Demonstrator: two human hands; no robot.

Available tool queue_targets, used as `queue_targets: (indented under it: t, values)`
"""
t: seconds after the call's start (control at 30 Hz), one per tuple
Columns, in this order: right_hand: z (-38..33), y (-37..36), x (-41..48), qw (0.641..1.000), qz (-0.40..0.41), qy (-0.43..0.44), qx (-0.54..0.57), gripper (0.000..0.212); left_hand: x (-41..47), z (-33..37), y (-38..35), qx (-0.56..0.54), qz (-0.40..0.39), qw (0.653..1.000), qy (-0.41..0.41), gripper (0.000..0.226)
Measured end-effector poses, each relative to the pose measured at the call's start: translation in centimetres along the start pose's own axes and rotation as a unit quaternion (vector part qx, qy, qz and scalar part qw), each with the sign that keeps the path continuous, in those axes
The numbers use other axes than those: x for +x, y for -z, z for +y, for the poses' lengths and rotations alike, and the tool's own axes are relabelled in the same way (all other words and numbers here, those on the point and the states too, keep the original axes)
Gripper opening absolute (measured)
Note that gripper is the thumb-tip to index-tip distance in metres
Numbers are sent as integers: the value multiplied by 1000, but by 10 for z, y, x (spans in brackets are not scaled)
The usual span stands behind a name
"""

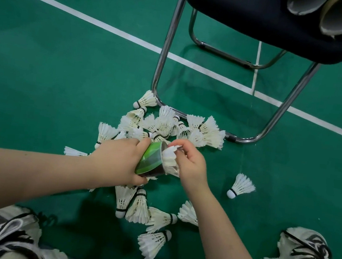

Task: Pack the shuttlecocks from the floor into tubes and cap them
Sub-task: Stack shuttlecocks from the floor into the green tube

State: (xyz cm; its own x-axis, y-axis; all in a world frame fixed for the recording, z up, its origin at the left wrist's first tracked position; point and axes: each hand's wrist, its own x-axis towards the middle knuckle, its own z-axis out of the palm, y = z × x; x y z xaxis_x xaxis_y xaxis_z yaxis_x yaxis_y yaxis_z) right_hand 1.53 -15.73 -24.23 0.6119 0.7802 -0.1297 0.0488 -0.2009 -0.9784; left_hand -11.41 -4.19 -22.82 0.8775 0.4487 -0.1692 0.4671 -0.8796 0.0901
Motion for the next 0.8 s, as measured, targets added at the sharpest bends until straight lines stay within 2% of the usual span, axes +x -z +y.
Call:
queue_targets:
  t: [0.07,0.13,0.2,0.27,0.3,0.4,0.47,0.67,0.73,0.8]
  values:
    - [3,-5,-3,997,27,14,-77,36,-2,9,1,-3,2,1000,-15,77]
    - [6,-8,-9,990,94,30,-105,32,-4,15,1,-5,5,1000,-24,76]
    - [6,-7,-16,982,174,56,-36,20,-5,17,1,-9,4,1000,-25,78]
    - [6,-3,-19,974,199,103,8,11,-4,16,1,-14,2,1000,-18,78]
    - [6,-1,-20,978,176,115,6,9,-4,15,1,-15,2,1000,-15,78]
    - [5,1,-22,993,28,106,-34,14,-1,13,3,-10,12,1000,-11,81]
    - [7,0,-22,992,-37,105,-65,13,-1,13,4,-5,17,1000,-13,79]
    - [4,-4,-21,984,-132,34,-111,27,-1,11,5,5,19,1000,-17,71]
    - [1,-3,-21,980,-153,13,-125,37,-1,12,7,21,17,1000,-14,73]
    - [-1,-2,-22,977,-169,-12,-129,36,0,14,8,40,8,999,-19,76]
